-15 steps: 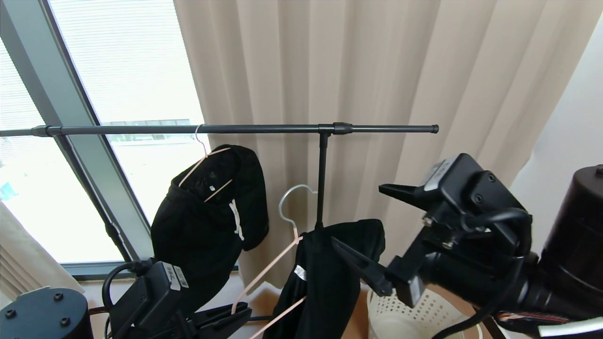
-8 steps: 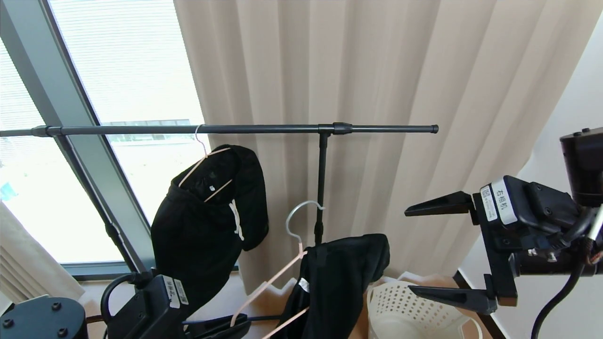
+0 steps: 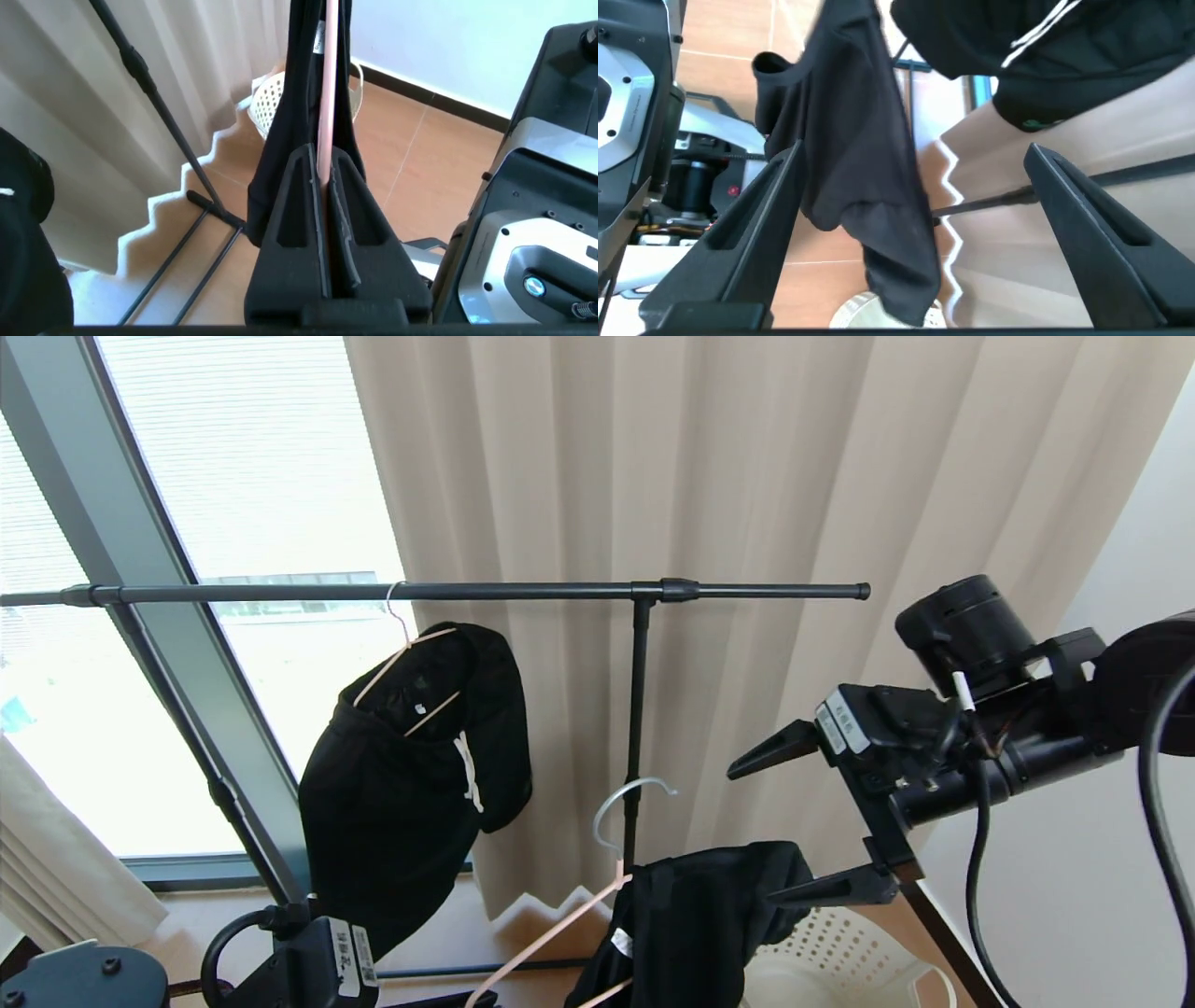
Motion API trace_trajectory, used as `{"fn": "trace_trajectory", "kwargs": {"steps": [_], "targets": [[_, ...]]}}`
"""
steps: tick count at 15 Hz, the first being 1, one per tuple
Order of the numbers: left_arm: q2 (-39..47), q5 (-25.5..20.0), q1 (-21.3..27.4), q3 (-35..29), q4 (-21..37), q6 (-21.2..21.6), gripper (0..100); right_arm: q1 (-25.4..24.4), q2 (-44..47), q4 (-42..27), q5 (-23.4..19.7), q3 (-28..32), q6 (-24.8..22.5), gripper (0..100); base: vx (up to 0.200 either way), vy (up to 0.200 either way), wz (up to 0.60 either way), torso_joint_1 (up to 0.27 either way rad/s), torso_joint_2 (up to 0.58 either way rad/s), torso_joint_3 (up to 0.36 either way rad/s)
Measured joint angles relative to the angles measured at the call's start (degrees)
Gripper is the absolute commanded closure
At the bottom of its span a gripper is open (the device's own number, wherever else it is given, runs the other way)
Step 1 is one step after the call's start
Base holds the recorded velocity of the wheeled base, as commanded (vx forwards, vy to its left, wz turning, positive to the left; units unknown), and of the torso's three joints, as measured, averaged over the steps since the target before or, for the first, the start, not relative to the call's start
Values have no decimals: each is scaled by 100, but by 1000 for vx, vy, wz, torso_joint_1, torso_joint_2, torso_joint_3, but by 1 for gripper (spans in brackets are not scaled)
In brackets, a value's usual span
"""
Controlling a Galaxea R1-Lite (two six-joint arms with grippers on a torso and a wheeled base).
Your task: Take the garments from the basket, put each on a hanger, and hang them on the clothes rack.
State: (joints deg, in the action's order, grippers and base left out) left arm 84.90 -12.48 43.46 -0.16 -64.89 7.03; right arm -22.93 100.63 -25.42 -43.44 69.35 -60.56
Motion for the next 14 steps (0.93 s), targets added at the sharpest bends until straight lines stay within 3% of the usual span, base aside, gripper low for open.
{"fn": "trace_trajectory", "kwargs": {"steps": [14], "targets": [[-144, -5, 89, 6, 0, 7, 100, -416, 935, 38, 24, 276, 123, 0, 0, 0, 0, 0, 0, 0]]}}
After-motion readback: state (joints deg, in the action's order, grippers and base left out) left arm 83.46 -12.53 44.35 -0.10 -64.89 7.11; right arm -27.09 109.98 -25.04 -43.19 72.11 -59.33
